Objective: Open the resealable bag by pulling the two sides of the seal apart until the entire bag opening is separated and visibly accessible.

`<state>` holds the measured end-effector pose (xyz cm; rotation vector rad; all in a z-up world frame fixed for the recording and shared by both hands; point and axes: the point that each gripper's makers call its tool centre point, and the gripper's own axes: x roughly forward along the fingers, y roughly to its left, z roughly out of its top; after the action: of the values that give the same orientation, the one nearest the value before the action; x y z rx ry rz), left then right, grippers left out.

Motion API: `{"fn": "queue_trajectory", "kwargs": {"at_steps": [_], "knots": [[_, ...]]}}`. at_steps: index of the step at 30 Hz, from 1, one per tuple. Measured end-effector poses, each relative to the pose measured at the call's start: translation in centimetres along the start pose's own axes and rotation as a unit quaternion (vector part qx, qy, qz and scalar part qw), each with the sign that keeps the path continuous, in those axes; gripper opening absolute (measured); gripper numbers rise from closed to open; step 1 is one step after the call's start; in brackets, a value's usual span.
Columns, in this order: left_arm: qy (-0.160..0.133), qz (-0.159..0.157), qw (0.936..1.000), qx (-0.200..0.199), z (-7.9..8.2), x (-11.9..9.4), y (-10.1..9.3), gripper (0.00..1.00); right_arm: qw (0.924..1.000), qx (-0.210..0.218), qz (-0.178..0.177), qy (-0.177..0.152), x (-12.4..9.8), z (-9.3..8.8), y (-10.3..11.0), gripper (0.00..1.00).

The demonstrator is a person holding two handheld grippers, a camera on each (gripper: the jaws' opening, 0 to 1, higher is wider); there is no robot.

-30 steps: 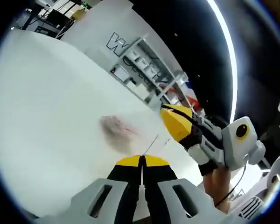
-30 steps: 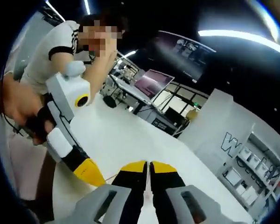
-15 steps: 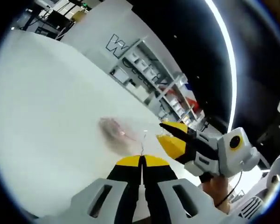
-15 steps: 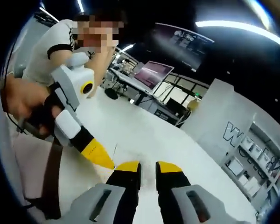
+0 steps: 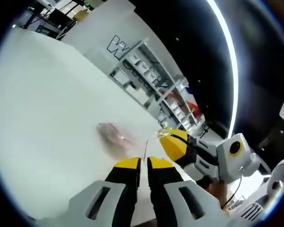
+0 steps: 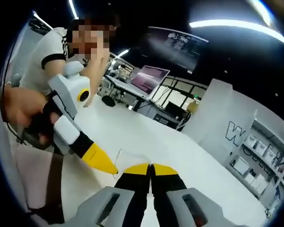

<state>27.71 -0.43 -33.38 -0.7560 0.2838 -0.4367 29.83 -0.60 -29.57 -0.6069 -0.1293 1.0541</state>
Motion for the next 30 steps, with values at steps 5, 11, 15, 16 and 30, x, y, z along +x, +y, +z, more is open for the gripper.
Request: {"fn": "queue_trajectory", "kwargs": {"at_steps": [5,11,15,16,30], "knots": [[-0.003,0.004,1.0000,-0.003,0.4,0.4,0.2,0.12,1.0000,-0.002,0.002,-0.003,0.2,0.2,0.0,0.00],[-0.007,0.014,0.9999,-0.002,0.7,0.7,0.9,0.02,1.0000,-0.001,-0.001,-0.005,0.2,0.3,-0.3,0.00],[0.011,0.008,0.9998,-0.011,-0.3,0.3,0.7,0.02,0.9999,0.008,-0.007,-0.013,0.0,0.5,-0.7,0.00],[0.011,0.008,0.9998,-0.012,-0.4,0.3,0.7,0.02,0.9999,0.008,-0.006,-0.012,0.2,0.5,-0.6,0.00],[-0.003,-0.017,0.9958,0.090,0.3,0.0,0.2,0.22,0.9998,0.002,-0.014,-0.013,0.3,0.5,-0.6,0.00]]}}
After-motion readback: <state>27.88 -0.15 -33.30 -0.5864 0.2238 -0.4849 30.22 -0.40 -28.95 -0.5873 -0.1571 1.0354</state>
